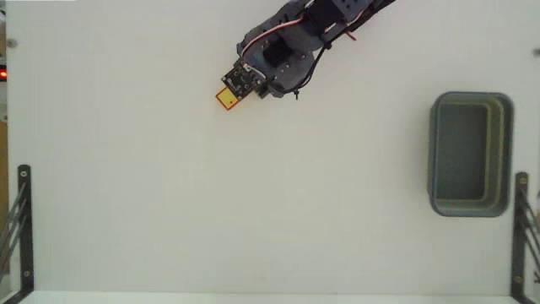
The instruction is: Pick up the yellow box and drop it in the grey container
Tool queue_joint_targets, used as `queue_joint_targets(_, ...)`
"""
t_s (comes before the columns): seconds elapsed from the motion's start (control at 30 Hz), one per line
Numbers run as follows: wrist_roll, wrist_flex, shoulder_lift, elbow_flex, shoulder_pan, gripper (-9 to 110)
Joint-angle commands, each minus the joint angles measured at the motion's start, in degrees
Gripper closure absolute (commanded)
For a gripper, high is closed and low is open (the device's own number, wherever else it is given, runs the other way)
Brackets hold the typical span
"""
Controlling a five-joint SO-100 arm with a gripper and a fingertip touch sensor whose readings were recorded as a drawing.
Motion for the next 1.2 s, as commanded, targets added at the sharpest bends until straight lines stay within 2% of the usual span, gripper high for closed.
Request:
queue_joint_targets(0.0, 0.26, -1.03, 1.37, 0.10, 1.13, 55)
queue_joint_targets(1.17, 0.26, -1.03, 1.37, 0.10, 1.13, 61)
